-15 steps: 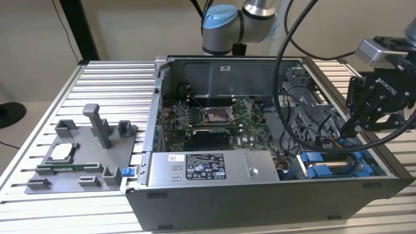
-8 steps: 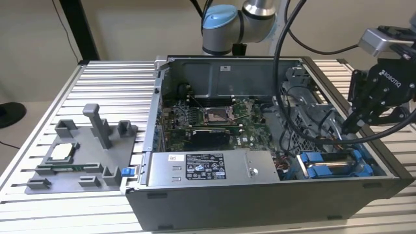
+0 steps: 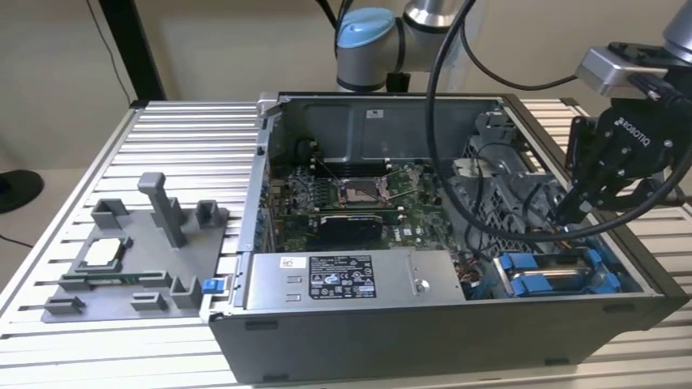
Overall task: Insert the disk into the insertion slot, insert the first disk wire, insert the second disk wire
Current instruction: 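Insert the second disk wire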
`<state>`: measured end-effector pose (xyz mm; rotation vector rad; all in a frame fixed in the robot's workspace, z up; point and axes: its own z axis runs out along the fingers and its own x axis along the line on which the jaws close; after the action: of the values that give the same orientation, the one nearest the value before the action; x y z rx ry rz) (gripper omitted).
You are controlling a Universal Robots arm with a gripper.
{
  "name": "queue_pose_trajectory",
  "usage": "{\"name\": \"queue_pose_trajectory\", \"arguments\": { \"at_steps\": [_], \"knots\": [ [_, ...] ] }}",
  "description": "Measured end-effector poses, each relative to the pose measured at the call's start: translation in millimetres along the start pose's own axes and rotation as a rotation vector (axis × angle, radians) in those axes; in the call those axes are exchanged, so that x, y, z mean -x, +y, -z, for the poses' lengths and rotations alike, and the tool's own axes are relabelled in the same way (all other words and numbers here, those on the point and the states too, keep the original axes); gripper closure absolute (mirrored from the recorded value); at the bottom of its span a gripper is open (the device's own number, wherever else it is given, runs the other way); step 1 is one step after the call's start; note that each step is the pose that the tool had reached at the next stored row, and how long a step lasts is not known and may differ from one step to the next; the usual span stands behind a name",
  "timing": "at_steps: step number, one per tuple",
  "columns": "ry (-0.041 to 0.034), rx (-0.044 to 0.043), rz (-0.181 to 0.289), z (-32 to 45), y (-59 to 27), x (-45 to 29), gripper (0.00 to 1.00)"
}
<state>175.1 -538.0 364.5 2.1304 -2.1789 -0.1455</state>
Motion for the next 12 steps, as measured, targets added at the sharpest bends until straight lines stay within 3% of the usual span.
{"name": "queue_pose_trajectory", "arguments": {
  "at_steps": [6,12],
  "knots": [
    [-0.0002,-0.0028,0.0,-1.3,9.4,-2.1,1.0],
    [-0.0001,-0.0029,0.0,-1.4,10.5,-2.1,1.0]
  ]
}}
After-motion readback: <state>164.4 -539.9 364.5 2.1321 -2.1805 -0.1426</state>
